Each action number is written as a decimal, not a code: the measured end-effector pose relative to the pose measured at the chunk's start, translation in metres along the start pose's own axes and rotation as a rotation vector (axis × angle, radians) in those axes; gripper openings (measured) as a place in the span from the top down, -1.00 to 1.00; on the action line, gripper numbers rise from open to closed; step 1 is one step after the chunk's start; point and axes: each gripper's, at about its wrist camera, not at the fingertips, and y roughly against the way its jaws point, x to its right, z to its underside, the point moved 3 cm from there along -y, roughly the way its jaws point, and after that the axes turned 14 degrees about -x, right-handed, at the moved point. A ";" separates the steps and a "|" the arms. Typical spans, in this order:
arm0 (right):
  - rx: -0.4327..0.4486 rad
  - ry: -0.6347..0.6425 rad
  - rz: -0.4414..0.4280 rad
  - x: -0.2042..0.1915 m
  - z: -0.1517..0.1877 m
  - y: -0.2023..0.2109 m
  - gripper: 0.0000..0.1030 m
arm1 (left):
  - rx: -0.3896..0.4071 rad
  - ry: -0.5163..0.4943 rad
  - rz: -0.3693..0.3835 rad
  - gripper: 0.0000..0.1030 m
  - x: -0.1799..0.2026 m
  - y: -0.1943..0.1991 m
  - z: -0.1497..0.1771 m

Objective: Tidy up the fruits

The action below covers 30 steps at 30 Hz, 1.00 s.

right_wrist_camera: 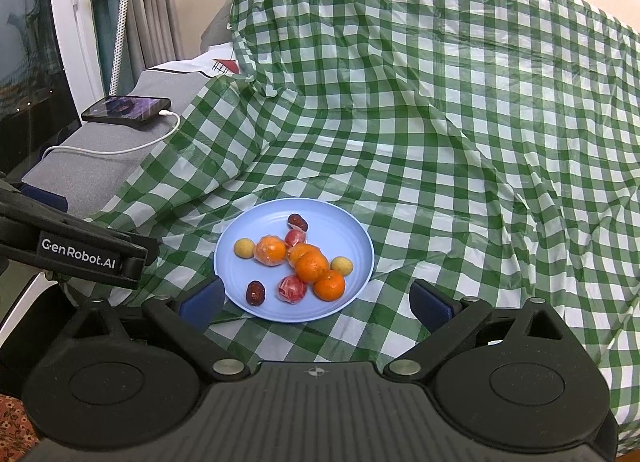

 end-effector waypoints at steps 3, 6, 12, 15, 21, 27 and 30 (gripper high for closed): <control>0.000 0.000 0.001 0.000 0.000 0.000 -0.92 | -0.002 -0.002 -0.001 -0.99 0.000 -0.001 0.000; 0.000 -0.001 0.001 -0.001 0.000 0.000 -0.92 | -0.003 -0.002 -0.003 -0.99 -0.001 -0.001 0.000; 0.000 -0.001 0.001 -0.001 0.000 0.000 -0.92 | -0.002 -0.007 -0.004 -0.99 -0.002 -0.002 0.000; 0.000 -0.003 0.002 -0.002 0.000 0.000 -0.93 | -0.004 -0.007 -0.006 -0.99 -0.002 -0.002 0.000; 0.000 -0.002 0.002 -0.002 0.000 0.000 -0.93 | -0.006 -0.006 -0.011 -0.99 -0.002 -0.003 0.000; 0.000 -0.002 0.004 -0.003 0.000 0.000 -0.95 | -0.006 -0.005 -0.011 -0.99 -0.002 -0.002 0.000; 0.000 -0.001 0.004 -0.003 0.000 0.000 -0.97 | -0.007 -0.004 -0.012 -0.99 -0.002 -0.002 -0.001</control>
